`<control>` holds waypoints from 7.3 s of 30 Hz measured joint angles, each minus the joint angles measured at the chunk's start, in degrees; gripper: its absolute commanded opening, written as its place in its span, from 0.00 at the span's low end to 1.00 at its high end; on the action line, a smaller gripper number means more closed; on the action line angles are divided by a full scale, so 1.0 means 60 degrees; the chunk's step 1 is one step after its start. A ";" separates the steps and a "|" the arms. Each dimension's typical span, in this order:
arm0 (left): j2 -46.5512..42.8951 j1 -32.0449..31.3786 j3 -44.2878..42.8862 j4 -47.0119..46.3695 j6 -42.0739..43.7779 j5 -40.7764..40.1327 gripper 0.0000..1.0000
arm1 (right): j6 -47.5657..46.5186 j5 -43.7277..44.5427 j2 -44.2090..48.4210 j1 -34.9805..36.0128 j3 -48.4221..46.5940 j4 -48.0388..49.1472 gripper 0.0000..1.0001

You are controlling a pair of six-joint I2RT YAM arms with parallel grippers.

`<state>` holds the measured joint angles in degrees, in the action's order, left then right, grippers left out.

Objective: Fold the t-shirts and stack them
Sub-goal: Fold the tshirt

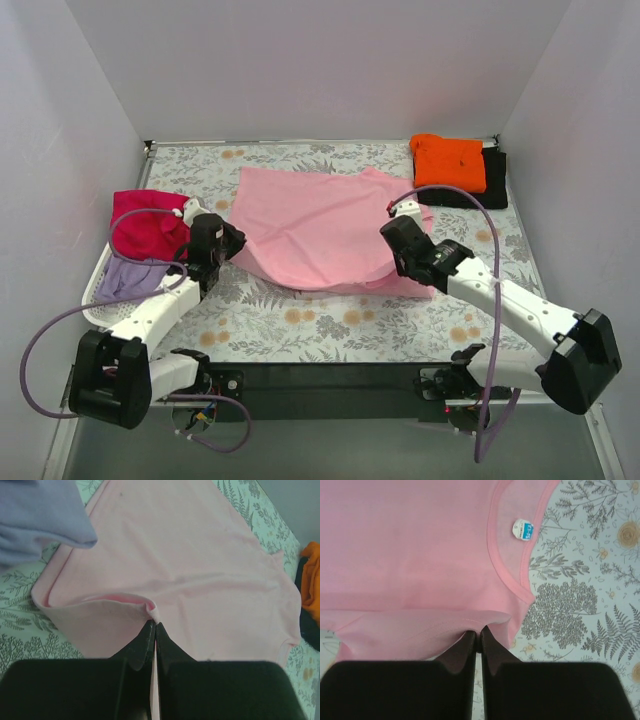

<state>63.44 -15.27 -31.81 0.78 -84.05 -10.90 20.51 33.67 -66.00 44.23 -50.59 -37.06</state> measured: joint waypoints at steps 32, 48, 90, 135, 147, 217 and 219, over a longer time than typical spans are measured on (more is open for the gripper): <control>0.4328 0.1362 -0.2790 -0.1209 0.0772 0.0882 0.00 | -0.2466 -0.1392 -0.5297 -0.3016 -0.2925 0.2758 0.01; 0.5493 0.1654 -0.3716 -0.0481 0.1027 0.0969 0.00 | -0.2718 -0.1308 -0.5770 -0.3435 -0.3242 0.2827 0.01; 0.5384 -0.1370 -0.2973 -0.2517 0.1683 0.1330 0.73 | -0.1909 -0.5708 -0.4870 -0.3734 -0.0933 0.4863 0.52; -0.1319 -0.2299 0.0896 0.0470 0.0284 0.0838 0.84 | -0.1235 -0.6961 -0.1581 -0.3748 0.0594 0.3508 0.69; 0.1122 -0.2306 0.0790 -0.0936 0.0390 0.0714 0.84 | -0.1228 -0.5759 -0.2925 -0.4393 0.0900 0.4156 0.69; 0.2623 -0.1840 -0.1861 0.0375 0.1013 0.0787 0.95 | -0.1803 -0.4750 -0.8521 -0.5716 -0.5410 0.3424 0.57; 0.2616 -0.1781 -0.1854 0.0379 0.1016 0.0834 0.95 | -0.1800 -0.4663 -0.8659 -0.5814 -0.5410 0.3450 0.56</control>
<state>79.13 -25.96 -42.94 3.05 -77.95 -5.89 9.72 5.69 -117.95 9.34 -83.05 -16.36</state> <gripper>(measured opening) 0.945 0.572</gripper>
